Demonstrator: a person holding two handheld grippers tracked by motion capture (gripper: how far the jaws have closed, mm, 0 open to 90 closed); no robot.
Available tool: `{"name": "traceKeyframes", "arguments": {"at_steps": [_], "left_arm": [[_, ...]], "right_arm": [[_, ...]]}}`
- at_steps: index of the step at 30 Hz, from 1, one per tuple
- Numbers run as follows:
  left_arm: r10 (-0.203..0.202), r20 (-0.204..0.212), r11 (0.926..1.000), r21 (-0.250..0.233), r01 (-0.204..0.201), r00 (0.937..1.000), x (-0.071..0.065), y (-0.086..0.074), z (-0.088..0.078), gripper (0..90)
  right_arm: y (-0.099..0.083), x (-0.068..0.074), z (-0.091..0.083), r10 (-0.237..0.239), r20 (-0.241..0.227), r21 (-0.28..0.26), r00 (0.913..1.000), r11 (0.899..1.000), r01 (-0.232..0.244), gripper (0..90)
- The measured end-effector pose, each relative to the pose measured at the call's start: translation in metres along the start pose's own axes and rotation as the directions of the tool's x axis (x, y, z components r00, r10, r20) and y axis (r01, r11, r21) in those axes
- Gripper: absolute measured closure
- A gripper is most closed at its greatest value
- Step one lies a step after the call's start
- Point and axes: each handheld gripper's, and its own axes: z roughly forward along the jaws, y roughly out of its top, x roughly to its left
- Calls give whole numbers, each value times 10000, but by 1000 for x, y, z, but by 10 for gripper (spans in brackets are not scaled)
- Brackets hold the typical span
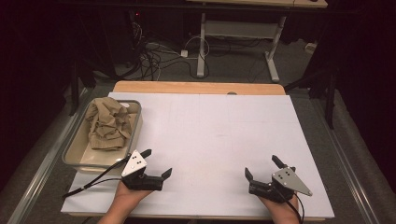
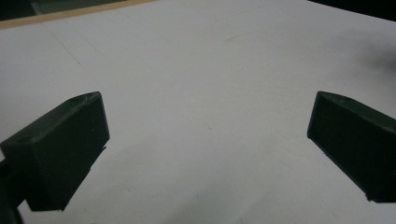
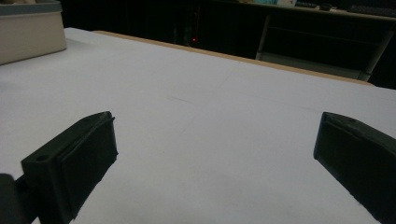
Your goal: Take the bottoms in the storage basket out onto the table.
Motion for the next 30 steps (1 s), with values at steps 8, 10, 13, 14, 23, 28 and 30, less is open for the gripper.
{"name": "traceKeyframes", "arguments": {"at_steps": [8,10,13,14,23,28,30], "left_arm": [[659,-300,9604,-2691,-716,9974,11,-19,-33,0],[430,-355,9585,-2804,-512,9984,14,-21,-37,0],[436,-322,9608,-2725,-507,9985,13,-22,-37,0],[378,-303,9641,-2619,-444,9988,13,-23,-36,0],[340,-335,9711,-2350,-409,9989,15,-26,-32,0],[249,-296,9693,-2438,-314,9993,17,-24,-33,0],[249,-250,9693,-2441,-303,9994,17,-24,-33,0]], "right_arm": [[-43,30,-59,-1234,-212,-4401,9921,8922,1016,4],[-44,32,-59,-1441,-74,-4449,9895,8867,1257,4],[-42,31,-58,-1392,-43,-4567,9903,8812,1219,4],[-40,30,-56,-1357,39,-4677,9907,8754,1218,4],[-40,30,-55,-1255,147,-4759,9920,8717,1173,4],[-42,30,-55,-1400,185,-4760,9900,8695,1319,4],[-42,29,-56,-1420,243,-4767,9896,8684,1364,4]]}}
